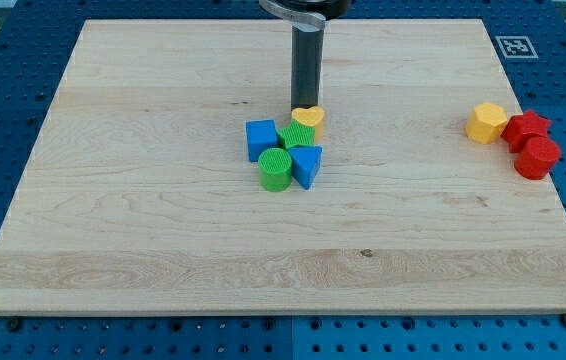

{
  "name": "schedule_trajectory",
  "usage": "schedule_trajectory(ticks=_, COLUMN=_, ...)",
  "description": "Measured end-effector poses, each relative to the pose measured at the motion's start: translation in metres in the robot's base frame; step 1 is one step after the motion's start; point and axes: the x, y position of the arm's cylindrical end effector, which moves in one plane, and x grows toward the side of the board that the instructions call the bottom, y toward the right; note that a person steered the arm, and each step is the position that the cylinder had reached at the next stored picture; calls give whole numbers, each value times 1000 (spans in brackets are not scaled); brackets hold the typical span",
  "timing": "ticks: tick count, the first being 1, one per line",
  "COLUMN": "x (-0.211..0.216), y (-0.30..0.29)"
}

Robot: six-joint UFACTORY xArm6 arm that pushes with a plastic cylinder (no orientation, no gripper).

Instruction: Slightly move the yellow heart diagonal to the top right of the green star

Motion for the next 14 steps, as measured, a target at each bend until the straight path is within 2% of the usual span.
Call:
schedule_trajectory(ticks=2, x=-16, y=44)
schedule_trajectory(ticks=4, x=9, y=65)
schedule_trajectory(ticks=11, x=113, y=-56)
schedule_trajectory(ticks=13, x=107, y=-57)
schedule_trajectory(ticks=14, x=79, y=-41)
